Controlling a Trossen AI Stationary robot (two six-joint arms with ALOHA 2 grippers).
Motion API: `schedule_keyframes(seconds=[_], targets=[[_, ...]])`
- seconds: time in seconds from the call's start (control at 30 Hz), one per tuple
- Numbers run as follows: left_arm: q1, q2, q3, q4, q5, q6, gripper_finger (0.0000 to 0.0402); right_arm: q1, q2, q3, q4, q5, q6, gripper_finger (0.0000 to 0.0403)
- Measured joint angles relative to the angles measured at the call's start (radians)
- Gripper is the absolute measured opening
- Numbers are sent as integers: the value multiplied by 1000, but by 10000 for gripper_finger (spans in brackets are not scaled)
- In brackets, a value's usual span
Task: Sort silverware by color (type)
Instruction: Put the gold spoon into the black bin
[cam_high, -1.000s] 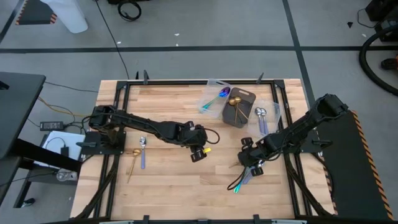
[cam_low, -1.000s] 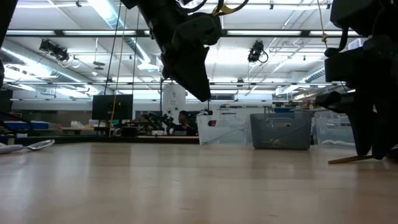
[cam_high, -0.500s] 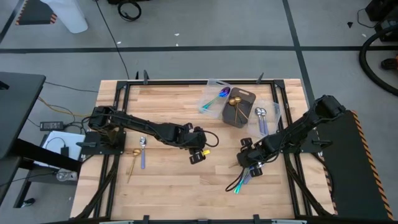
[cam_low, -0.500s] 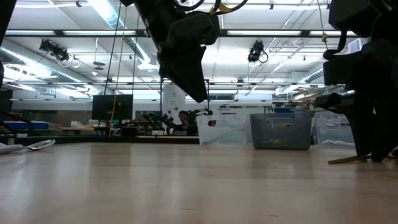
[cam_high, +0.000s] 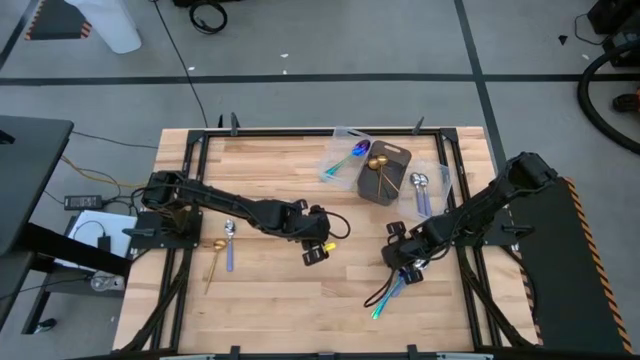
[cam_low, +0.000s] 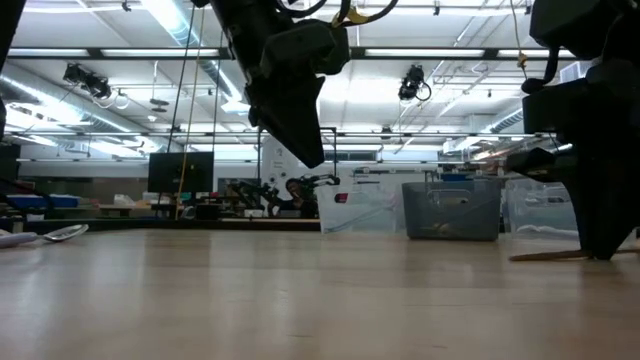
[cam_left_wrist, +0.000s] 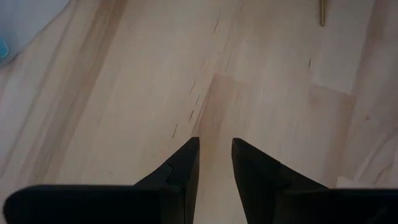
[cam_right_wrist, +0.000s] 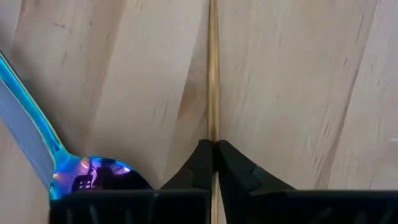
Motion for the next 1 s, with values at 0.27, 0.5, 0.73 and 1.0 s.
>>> schedule_keyframes(seconds=[0.27, 0.5, 0.73, 1.0], targets=[[0, 0, 0, 1, 0, -18, 102, 0, 2, 1, 18, 41, -87, 14], [0, 0, 0, 11, -22, -17, 102, -3, 4, 60, -28, 88, -196, 14], [0, 0, 0, 10, -39, -17, 102, -2, 1, 110, -58, 173, -387, 14], [0, 0, 0, 11, -46, -7, 102, -2, -1, 145, -80, 302, -611, 15]])
